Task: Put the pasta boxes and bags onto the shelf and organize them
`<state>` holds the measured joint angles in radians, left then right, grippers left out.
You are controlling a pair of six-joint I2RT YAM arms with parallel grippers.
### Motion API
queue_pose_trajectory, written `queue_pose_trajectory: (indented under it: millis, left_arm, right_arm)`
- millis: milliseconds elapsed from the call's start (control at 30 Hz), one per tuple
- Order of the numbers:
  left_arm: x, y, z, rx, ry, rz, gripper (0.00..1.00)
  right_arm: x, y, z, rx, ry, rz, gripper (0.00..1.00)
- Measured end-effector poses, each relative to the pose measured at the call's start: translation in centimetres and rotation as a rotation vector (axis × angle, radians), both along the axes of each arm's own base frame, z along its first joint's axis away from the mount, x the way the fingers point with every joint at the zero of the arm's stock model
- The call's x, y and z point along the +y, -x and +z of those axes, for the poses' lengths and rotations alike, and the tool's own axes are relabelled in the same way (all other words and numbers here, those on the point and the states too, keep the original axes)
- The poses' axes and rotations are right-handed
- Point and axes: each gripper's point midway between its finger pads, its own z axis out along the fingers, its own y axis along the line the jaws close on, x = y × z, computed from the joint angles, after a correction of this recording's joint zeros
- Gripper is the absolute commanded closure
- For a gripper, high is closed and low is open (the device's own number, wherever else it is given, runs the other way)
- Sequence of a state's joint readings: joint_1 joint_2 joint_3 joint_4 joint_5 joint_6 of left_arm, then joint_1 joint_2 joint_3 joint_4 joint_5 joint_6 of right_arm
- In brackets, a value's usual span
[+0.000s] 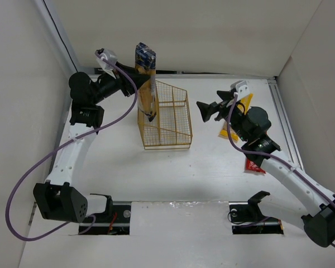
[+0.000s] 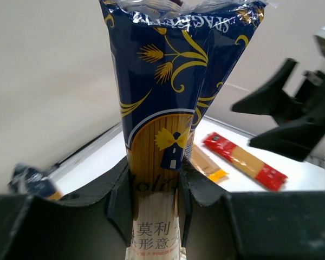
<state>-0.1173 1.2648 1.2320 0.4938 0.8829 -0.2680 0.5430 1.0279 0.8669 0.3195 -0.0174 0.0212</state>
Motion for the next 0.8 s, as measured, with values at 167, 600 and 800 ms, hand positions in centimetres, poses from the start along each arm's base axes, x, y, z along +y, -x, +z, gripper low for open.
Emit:
queue_pose_trajectory:
  millis: [167,600,800]
  left_arm:
    - [-2.3,2.0,1.7,-0.058,-0.022,-0.127,1.0]
    - [-3.8,2.6,0.2,-0.162,-0.126,-0.413,1.0]
    - [-2.9,1.0,-3.3,-0.083,-0.13,-0.505,1.0]
  right_arm:
    - [0.2,0.1,-0.1,-0.002,0.007,0.016,0.0]
    - [-0.2,0.0,-0.5,-0.013,0.058,0.02,0.0]
    - [-0.8,0.1,-1.2,-0.009,0.09,0.013,0.01]
